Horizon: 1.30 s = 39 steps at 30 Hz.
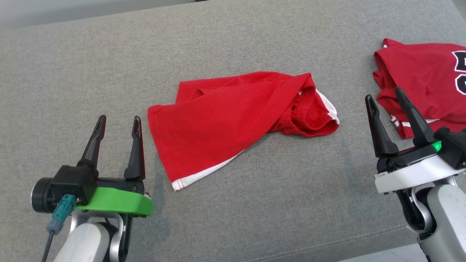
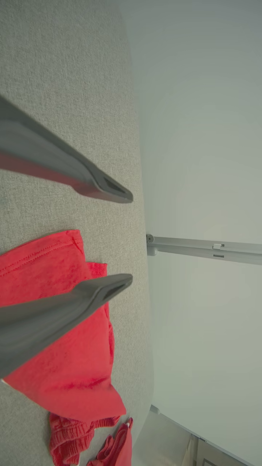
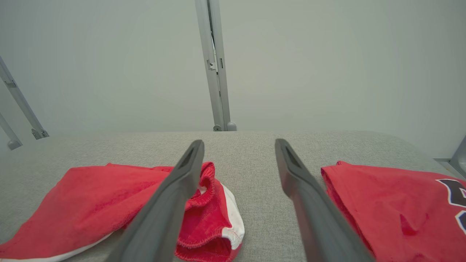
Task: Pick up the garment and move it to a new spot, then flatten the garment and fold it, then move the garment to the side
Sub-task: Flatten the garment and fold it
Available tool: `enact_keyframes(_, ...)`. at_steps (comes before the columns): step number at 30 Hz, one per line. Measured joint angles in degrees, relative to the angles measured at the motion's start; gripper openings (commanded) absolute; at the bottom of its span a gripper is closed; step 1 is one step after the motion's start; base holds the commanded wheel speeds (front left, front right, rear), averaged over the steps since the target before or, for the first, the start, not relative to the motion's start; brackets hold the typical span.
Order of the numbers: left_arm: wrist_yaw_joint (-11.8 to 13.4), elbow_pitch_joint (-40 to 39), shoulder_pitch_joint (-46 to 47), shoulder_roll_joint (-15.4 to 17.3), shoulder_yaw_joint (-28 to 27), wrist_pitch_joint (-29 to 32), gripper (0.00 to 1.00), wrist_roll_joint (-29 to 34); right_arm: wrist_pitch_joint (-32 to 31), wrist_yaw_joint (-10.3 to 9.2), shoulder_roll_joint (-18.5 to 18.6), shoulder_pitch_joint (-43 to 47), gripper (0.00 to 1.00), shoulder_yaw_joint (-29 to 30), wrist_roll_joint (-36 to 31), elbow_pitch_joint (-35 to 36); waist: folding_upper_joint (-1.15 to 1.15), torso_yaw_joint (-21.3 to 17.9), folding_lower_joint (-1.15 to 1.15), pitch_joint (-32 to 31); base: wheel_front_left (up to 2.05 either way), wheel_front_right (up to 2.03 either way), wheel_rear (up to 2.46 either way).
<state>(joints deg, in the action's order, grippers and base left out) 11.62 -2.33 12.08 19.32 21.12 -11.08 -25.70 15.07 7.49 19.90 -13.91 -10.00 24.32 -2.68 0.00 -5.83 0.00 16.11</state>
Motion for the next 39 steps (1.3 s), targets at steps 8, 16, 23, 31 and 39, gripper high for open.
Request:
enact_keyframes(8,-1.6,-1.0,0.7,0.4,3.5,2.2,1.00,0.8,0.0,0.01,-0.4,0.4,1.00,0.2,-0.1,0.4,0.00,0.0,0.00,0.1,0.00,0.00,0.00)
enact_keyframes(16,-9.4,2.7,4.9,-0.7,15.7,12.8,1.00,3.1,0.0,0.01,-0.9,0.1,1.00,-1.3,0.2,0.7,0.00,-1.0,0.00,1.8,0.00,0.00,0.00)
enact_keyframes(23,-12.6,11.4,7.6,-0.8,17.7,15.8,1.00,2.5,0.0,0.01,-2.2,-0.2,1.00,-1.6,0.7,0.5,0.00,-3.9,0.00,3.5,0.00,0.00,0.00)
enact_keyframes(31,-14.7,15.6,11.0,1.4,18.8,17.1,0.00,3.4,0.0,0.01,-2.8,0.2,1.00,-0.1,0.7,0.3,0.00,-5.6,0.00,5.0,0.00,0.00,0.00)
enact_keyframes(39,-16.6,-0.9,11.1,7.8,21.3,24.5,0.00,4.3,0.0,0.00,-2.3,2.1,1.00,1.8,0.7,-0.1,0.00,-3.4,0.00,3.5,0.00,0.00,0.00)
